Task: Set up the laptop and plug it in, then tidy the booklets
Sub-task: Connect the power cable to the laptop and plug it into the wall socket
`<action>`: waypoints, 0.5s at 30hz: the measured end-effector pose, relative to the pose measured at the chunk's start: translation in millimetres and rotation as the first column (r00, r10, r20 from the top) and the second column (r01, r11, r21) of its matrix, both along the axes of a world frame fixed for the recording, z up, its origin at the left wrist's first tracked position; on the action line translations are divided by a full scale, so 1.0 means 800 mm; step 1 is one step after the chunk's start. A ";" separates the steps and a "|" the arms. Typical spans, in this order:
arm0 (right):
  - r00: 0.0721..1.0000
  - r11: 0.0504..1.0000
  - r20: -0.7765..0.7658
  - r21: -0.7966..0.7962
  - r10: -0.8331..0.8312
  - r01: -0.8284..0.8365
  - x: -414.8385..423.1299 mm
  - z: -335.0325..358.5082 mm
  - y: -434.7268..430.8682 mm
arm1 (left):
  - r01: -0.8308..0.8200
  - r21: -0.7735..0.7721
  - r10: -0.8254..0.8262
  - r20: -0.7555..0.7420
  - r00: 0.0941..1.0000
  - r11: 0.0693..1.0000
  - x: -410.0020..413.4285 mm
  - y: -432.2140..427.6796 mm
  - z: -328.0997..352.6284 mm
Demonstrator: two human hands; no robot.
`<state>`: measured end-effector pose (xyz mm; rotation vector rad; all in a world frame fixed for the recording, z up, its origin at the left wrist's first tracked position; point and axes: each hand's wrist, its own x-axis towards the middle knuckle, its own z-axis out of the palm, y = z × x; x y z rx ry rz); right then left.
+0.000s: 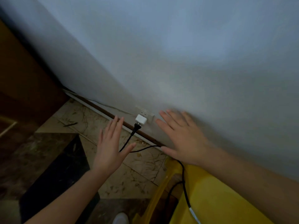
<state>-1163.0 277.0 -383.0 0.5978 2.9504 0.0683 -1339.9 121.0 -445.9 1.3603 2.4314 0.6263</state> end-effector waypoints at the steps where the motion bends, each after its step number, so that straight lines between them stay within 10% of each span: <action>1: 0.999 0.997 -0.015 -0.062 -0.039 0.038 0.001 0.016 -0.008 | 0.026 -0.003 -0.026 -0.043 0.999 1.000 0.002 0.002 0.025; 15: 0.905 0.882 -0.088 -0.284 -0.415 0.377 0.147 0.427 -0.148 | 0.259 0.004 -0.245 -0.308 0.919 0.966 0.120 -0.076 0.511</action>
